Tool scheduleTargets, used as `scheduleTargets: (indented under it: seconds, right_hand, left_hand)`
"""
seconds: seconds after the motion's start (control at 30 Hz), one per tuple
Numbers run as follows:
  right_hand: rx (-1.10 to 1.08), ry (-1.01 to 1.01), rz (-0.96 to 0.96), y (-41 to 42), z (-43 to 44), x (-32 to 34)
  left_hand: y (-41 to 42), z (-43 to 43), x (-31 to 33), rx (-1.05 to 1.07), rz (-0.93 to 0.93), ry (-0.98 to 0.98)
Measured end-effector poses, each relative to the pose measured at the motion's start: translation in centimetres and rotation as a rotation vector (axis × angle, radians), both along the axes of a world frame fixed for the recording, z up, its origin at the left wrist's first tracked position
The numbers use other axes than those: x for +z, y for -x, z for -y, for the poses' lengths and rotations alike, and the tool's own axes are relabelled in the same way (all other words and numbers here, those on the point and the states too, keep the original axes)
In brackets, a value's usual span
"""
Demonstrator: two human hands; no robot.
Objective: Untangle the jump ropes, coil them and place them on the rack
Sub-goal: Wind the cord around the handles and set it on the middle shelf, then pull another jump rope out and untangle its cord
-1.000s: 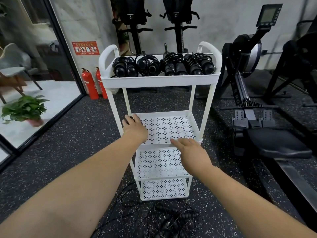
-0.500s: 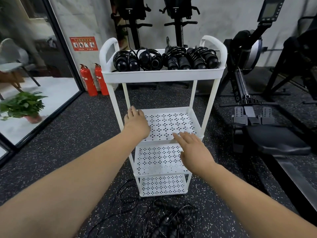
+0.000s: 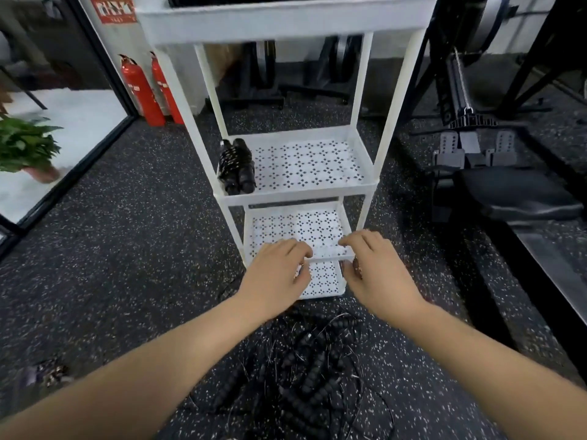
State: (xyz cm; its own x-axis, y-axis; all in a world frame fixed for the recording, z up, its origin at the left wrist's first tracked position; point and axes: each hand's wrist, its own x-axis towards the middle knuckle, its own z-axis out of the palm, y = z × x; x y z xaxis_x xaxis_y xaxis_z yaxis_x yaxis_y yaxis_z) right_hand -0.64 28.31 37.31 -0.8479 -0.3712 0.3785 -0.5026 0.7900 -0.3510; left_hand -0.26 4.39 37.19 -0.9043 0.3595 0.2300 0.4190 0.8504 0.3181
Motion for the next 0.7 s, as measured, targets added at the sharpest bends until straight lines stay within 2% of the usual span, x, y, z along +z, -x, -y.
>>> scheduleTargets:
  seconds: [0.17, 0.5, 0.7]
  right_hand:
    - [-0.035, 0.017, 0.242, -3.2, -2.4, -7.6]
    - [-0.143, 0.023, 0.766, -6.4, -3.6, -23.8]
    - [-0.183, -0.001, 0.972, -7.1, -2.0, -31.0]
  left_hand:
    - [-2.8, -0.6, -8.3, -0.055, 0.258, 0.063]
    - [-3.2, -2.8, -25.0, 0.005, 0.785, 0.139]
    - [-5.0, -4.1, -33.4, 0.125, 0.952, 0.151]
